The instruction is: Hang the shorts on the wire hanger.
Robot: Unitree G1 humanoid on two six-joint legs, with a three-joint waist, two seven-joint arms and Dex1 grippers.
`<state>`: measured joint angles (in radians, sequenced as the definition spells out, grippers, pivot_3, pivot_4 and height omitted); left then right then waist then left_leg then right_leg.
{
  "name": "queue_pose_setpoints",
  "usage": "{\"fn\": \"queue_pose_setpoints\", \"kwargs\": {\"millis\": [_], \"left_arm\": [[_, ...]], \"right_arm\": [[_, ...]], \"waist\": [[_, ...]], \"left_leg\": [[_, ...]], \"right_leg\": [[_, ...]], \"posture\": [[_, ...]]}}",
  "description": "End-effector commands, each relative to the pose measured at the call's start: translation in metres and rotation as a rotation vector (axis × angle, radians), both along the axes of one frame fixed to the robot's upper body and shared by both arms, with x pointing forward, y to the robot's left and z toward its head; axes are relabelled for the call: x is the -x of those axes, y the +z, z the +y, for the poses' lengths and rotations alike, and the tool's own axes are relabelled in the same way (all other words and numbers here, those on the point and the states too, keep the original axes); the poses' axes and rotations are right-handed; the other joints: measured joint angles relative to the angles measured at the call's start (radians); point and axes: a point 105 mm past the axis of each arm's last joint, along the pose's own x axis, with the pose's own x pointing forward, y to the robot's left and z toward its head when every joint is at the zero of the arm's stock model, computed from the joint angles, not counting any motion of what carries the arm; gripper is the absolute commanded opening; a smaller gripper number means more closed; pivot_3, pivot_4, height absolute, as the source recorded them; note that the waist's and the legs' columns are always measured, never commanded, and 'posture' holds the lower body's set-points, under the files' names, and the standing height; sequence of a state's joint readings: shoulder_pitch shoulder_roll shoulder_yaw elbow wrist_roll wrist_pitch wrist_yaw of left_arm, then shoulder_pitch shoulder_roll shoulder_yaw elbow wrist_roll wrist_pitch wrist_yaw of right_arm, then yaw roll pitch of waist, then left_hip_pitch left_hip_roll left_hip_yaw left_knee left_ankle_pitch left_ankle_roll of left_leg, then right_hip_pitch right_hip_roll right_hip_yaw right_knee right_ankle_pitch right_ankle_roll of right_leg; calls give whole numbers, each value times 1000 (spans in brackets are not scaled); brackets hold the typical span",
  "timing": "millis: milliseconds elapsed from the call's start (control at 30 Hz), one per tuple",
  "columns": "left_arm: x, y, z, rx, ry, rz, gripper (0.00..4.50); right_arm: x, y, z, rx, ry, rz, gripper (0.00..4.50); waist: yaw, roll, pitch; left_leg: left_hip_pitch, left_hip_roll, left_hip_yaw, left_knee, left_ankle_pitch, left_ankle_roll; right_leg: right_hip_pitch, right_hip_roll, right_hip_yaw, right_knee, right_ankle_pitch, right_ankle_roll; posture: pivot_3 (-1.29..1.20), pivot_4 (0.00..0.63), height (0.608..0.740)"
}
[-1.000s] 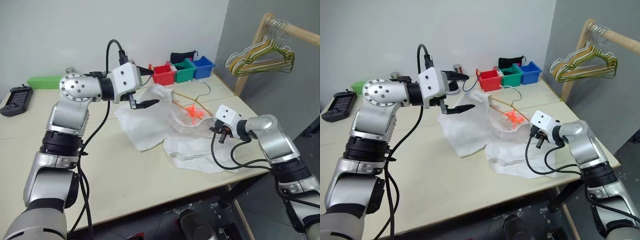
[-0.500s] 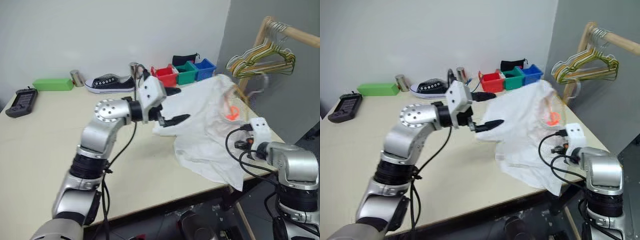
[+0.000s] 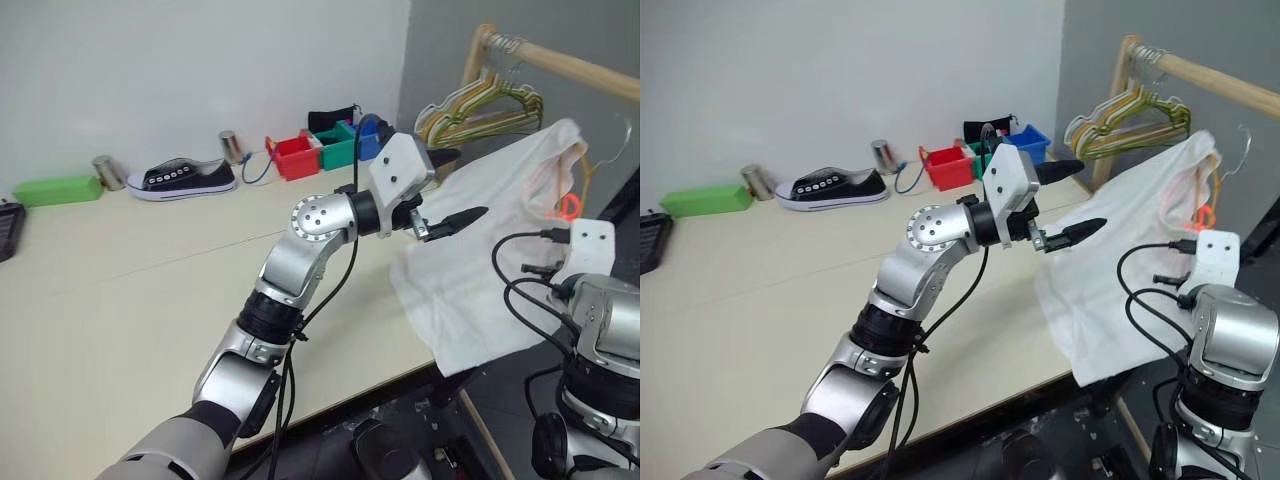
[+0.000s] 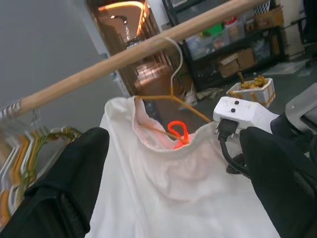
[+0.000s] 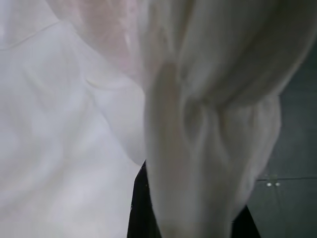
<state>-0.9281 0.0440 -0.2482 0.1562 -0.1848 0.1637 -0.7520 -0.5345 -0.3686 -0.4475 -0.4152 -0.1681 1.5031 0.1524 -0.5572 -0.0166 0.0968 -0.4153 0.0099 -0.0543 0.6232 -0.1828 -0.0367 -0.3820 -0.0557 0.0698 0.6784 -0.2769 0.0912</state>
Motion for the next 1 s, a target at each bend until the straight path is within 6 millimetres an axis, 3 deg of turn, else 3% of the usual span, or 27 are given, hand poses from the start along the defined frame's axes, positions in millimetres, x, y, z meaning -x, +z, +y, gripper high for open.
{"fn": "queue_pose_setpoints", "kwargs": {"millis": [33,300,400,767,967,1000], "left_arm": [[0,27,-3,82,13,-68,4469],[-2,37,-8,117,26,-84,4469],[-1,36,-9,118,27,-83,4469],[1,35,-8,120,44,-77,4469],[2,35,-6,118,49,-81,4469],[2,35,-6,117,50,-82,4489]], "right_arm": [[-3,28,-19,61,-120,-119,0],[-12,37,-41,-45,-237,-178,0],[-17,39,-44,-92,-239,-185,0],[-22,19,-52,-322,-286,-145,0],[-21,17,-50,-319,-282,-132,0],[-21,18,-50,-307,-280,-134,266]], "waist": [[-17,0,0],[-50,0,0],[-51,-1,1],[-49,-1,1],[-47,-1,1],[-47,-1,1]], "left_leg": [[0,0,0,0,0,0],[4,0,1,-2,-1,2],[12,0,2,-8,-1,2],[17,-1,3,-14,-1,2],[17,-1,3,-14,-1,2],[17,-1,2,-14,-1,2]], "right_leg": [[0,0,0,0,0,0],[3,0,0,-1,-2,0],[10,0,1,-4,-3,-2],[14,-1,2,-8,-4,-3],[15,0,1,-10,-4,-3],[16,0,1,-11,-4,-3]], "posture": [[-537,31,740],[-520,36,740],[-515,37,740],[-491,34,740],[-491,28,740],[-491,28,740]]}}
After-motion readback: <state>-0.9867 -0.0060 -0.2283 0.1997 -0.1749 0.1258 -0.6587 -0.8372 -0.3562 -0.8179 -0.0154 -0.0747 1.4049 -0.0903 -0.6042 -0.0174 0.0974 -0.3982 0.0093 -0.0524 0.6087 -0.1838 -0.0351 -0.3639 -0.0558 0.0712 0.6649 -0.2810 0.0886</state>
